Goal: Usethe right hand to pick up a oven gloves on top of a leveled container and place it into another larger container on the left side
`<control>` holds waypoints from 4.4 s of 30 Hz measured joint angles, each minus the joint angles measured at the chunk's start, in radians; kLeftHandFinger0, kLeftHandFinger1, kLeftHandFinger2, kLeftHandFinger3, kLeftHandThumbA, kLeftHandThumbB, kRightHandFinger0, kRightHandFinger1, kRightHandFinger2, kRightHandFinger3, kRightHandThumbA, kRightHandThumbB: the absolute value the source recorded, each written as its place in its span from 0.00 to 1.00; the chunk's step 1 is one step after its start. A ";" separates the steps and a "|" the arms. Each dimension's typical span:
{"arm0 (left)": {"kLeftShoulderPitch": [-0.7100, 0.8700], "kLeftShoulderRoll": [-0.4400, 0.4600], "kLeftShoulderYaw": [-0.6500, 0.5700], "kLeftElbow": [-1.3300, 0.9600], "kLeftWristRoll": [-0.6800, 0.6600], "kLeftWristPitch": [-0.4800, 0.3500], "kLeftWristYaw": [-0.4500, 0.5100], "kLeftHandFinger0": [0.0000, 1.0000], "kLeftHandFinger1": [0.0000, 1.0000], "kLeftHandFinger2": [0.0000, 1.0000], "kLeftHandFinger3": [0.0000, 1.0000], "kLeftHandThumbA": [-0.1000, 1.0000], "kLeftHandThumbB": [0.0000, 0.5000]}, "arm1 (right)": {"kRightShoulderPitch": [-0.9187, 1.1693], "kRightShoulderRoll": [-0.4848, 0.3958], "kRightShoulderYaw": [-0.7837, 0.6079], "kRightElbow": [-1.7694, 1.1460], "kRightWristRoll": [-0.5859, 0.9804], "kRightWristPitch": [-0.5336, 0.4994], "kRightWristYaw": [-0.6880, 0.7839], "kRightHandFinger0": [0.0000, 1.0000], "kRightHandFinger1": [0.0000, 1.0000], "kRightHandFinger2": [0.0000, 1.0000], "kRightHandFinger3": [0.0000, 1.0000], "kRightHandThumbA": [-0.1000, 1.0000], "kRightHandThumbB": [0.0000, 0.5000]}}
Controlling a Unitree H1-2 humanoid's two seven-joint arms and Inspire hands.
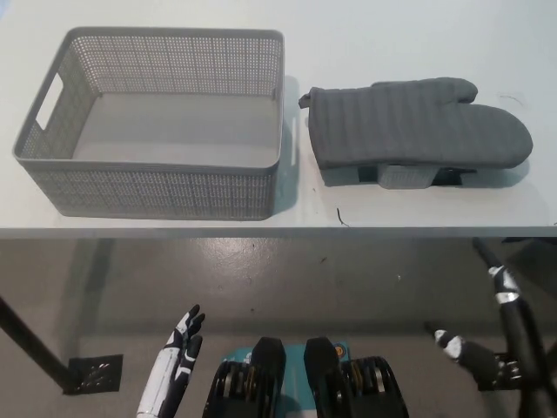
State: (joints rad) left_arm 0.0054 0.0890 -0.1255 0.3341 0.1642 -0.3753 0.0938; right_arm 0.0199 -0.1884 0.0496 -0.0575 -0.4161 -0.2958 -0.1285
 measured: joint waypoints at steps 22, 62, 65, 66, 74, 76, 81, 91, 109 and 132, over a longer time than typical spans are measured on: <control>-0.011 0.011 -0.019 0.010 0.022 -0.033 0.012 1.00 1.00 1.00 1.00 1.00 0.30 | -0.318 -0.132 0.023 -0.001 -0.443 0.389 0.125 1.00 1.00 1.00 1.00 1.00 0.43; -0.018 0.026 -0.037 0.010 0.039 -0.055 0.026 1.00 1.00 1.00 1.00 1.00 0.37 | -0.501 -0.111 0.141 0.211 -0.541 0.587 0.089 1.00 1.00 1.00 1.00 1.00 0.45; -0.017 0.026 -0.040 0.010 0.039 -0.055 0.027 1.00 1.00 1.00 1.00 1.00 0.37 | -0.503 -0.119 0.141 0.215 -0.540 0.587 0.089 1.00 1.00 1.00 1.00 1.00 0.46; -0.017 0.026 -0.040 0.010 0.039 -0.055 0.027 1.00 1.00 1.00 1.00 1.00 0.38 | -0.504 -0.121 0.141 0.217 -0.540 0.587 0.089 1.00 1.00 1.00 1.00 1.00 0.46; -0.016 0.026 -0.043 0.010 0.039 -0.055 0.028 1.00 1.00 1.00 1.00 1.00 0.35 | -0.540 -0.126 0.141 0.275 -0.538 0.587 0.082 1.00 1.00 1.00 1.00 1.00 0.48; -0.016 0.026 -0.045 0.010 0.039 -0.055 0.029 1.00 1.00 1.00 1.00 1.00 0.34 | -0.552 -0.126 0.141 0.291 -0.537 0.587 0.078 1.00 1.00 1.00 1.00 1.00 0.47; -0.014 0.027 -0.048 0.010 0.040 -0.055 0.029 1.00 1.00 1.00 1.00 1.00 0.37 | -0.582 -0.125 0.143 0.345 -0.537 0.586 0.065 1.00 1.00 1.00 1.00 1.00 0.48; -0.012 0.027 -0.052 0.011 0.042 -0.055 0.035 1.00 1.00 1.00 1.00 1.00 0.37 | -0.662 -0.123 0.155 0.402 -0.535 0.585 0.044 1.00 1.00 1.00 1.00 1.00 0.45; -0.014 0.029 -0.060 0.011 0.045 -0.056 0.038 1.00 1.00 1.00 1.00 1.00 0.31 | -0.761 -0.103 0.178 0.710 -0.452 0.509 -0.053 1.00 1.00 1.00 1.00 1.00 0.49; -0.016 0.027 -0.058 0.019 0.054 -0.055 0.036 1.00 1.00 1.00 1.00 1.00 0.24 | -0.838 -0.058 0.231 1.036 -0.429 0.341 -0.383 0.00 0.09 0.52 0.74 0.00 0.33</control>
State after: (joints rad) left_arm -0.0102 0.1163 -0.1835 0.3532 0.2181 -0.4302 0.1294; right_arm -0.8182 -0.2466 0.2807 0.9787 -0.8451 0.0448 -0.5113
